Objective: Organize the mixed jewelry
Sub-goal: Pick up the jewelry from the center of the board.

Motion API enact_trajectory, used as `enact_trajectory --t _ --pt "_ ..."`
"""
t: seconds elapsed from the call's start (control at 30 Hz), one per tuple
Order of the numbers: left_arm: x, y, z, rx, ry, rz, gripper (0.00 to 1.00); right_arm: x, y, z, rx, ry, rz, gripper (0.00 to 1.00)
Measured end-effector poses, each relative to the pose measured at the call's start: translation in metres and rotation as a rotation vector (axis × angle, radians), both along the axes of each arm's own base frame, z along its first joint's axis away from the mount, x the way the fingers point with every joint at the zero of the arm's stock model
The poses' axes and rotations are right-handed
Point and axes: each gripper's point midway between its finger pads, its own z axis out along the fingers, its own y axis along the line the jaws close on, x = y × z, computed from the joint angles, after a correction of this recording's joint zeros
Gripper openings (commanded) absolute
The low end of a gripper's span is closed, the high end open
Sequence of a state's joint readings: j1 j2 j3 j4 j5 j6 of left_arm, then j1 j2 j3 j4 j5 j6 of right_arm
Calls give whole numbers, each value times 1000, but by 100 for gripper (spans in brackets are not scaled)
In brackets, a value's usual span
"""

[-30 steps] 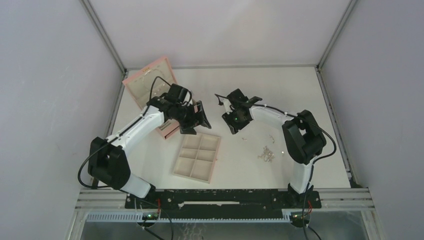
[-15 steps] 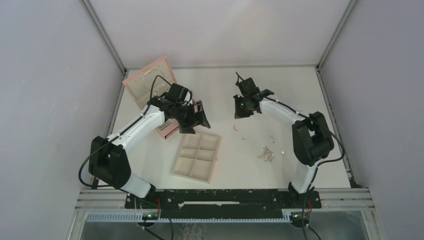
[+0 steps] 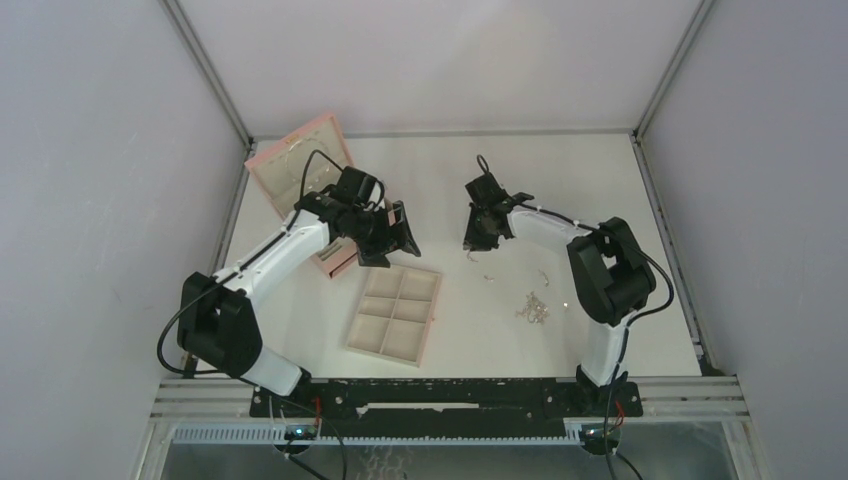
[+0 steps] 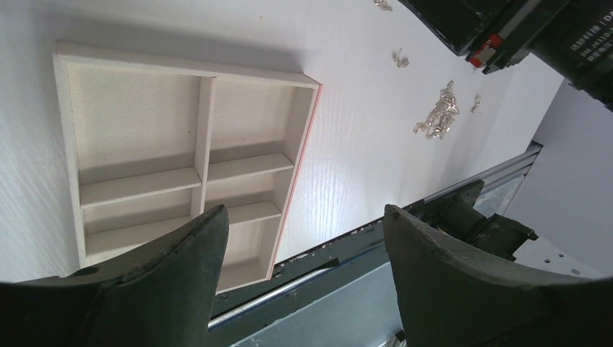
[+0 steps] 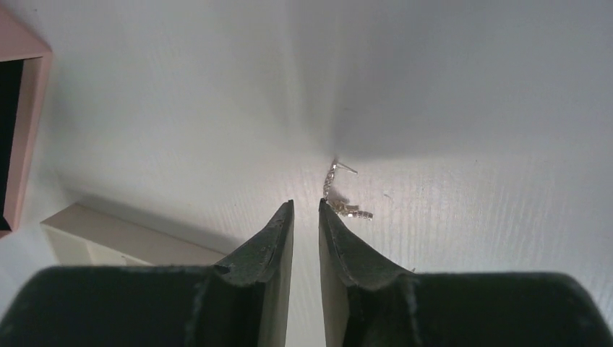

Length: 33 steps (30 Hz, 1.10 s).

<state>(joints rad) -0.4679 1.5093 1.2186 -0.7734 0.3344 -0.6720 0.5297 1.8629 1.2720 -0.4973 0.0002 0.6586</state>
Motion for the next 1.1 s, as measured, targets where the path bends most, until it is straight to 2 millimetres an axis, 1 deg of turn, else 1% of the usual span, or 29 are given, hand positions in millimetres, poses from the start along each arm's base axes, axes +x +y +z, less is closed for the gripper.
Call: enact_trajectory --t 0.2,0.47,0.57,0.67,0.83,0.97,1.1 --pt "0 0 0 -1 0 0 83 2 -3 -12 -25 13 -45 29" --pt "0 0 0 -2 -2 0 83 2 -5 -29 -51 43 -52 30" --pt "1 -1 0 -3 -3 0 83 8 -1 -27 -47 31 -51 30" --pt "1 -1 0 -4 -4 0 83 10 1 -29 -52 30 -45 30" --pt "1 -1 -1 -3 -2 0 83 18 11 -28 -88 3 -18 29" --pt "0 0 -3 -2 3 0 83 15 14 -29 -140 -17 13 29" --pt "0 -1 -4 -4 4 -2 83 10 12 -29 -196 -28 45 27"
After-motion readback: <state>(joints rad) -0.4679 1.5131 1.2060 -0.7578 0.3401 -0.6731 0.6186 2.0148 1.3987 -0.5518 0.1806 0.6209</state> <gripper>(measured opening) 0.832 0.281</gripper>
